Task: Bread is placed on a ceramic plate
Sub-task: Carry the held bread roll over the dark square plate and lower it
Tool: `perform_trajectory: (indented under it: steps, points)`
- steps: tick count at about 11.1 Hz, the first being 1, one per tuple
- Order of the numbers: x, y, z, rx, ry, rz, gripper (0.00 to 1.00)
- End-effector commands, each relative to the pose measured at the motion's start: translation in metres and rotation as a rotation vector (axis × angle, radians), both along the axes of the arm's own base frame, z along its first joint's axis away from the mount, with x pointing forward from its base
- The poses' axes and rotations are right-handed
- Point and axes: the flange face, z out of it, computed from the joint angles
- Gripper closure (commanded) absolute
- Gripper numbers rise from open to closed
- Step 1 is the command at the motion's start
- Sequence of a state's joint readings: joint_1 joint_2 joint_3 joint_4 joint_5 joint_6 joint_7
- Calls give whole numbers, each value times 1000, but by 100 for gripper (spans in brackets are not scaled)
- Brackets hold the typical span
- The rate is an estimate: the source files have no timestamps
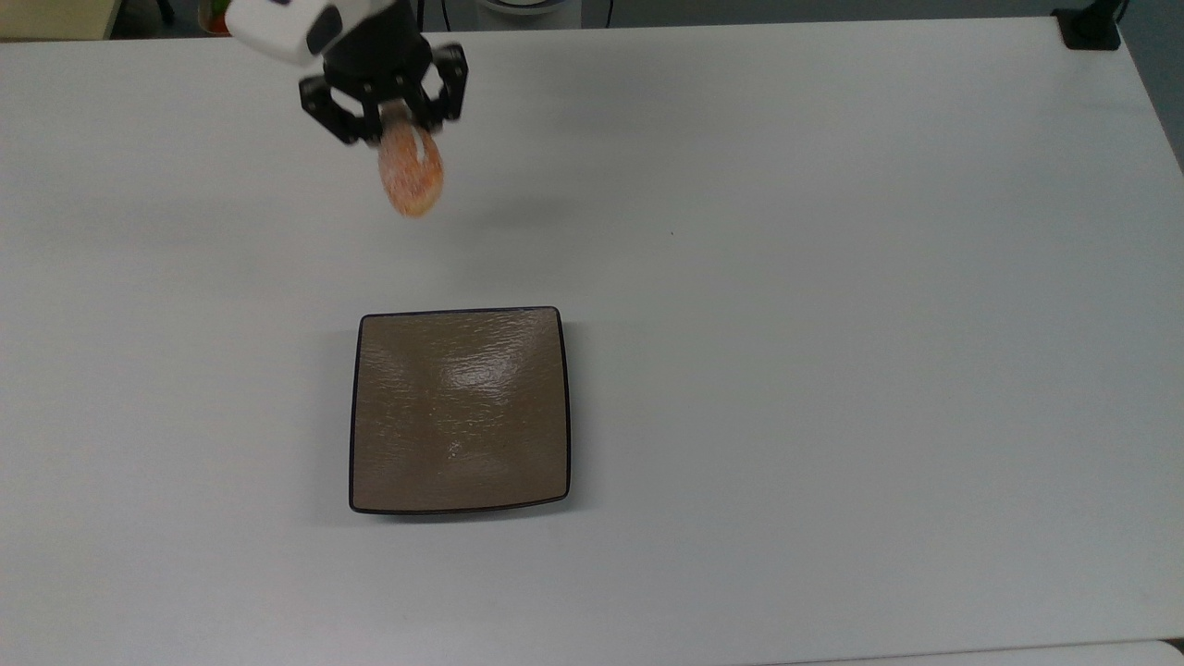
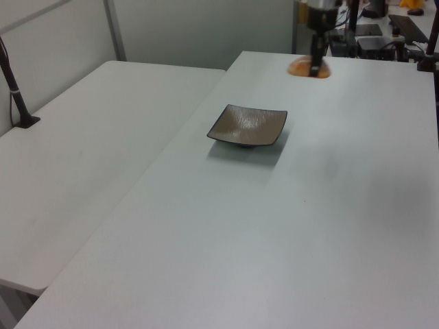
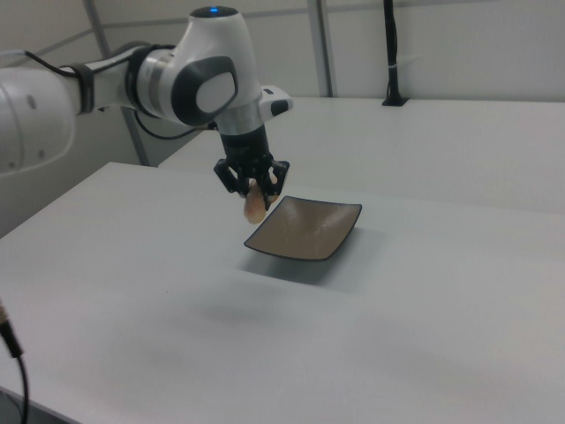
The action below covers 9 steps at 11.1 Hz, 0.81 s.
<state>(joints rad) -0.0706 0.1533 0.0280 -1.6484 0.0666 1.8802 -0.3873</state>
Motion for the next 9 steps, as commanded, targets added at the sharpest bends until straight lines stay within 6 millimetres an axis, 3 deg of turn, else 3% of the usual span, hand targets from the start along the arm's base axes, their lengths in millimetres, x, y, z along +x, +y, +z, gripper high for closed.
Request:
perform_trajectory:
  steps: [1,3,5,9]
  points:
    - [56,34,-45,22,-124,-76,72]
    - [84,45,-86,25,-237,-97,69]
    - [97,46,-128,21,-250,-92,68]
    - [110,45,-181,1,-297,-81,68]
